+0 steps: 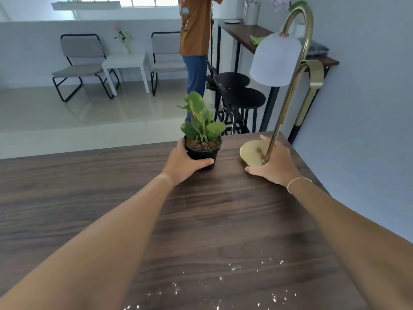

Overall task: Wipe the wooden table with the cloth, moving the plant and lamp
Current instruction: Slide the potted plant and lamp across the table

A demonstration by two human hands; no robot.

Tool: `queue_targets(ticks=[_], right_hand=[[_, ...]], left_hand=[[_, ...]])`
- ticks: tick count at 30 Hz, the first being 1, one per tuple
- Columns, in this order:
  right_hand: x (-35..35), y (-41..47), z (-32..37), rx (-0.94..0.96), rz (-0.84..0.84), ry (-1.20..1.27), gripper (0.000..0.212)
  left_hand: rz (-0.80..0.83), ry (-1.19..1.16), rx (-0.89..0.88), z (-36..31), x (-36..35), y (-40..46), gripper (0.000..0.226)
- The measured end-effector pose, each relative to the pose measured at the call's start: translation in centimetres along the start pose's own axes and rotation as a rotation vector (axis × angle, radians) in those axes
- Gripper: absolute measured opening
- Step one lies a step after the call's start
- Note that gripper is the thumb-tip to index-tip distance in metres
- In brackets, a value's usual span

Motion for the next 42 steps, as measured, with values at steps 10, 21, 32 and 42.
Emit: queue_targets(ticks=[10, 21, 32, 42], right_hand=[[1.1, 1.8, -0.8, 0.032, -0.020, -0.035, 0.106], [0.6, 1.7, -0.9, 0.011, 0.068, -0.034, 0.116], [2.5, -5.1, 0.2, -0.003, 0.019, -0.004, 0.115], [1.1, -13.9, 1.8, -0.018, 0.040, -0.100, 0.108]], left_hand=[[0.015, -0.017, -0.001, -1.3, -2.2, 3.1, 0.082], [0.022, -0.077, 0.022, -0.7, -2.9, 3.0, 0.086], [0.001, -0.069, 0.081, -2.4, -1.4, -3.3, 0.101], [0.027, -0.025, 0.027, -4.1, -0.7, -12.6, 0.094]])
Point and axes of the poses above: each hand's wrist, its own y-axis towards the middle knuckle, its own x-axis out of the back of the hand, z = x × y, the point moved 10 cm from there along y, towards the middle knuckle, and after that the axes turned 15 degrees about z, right-handed, at the moved point
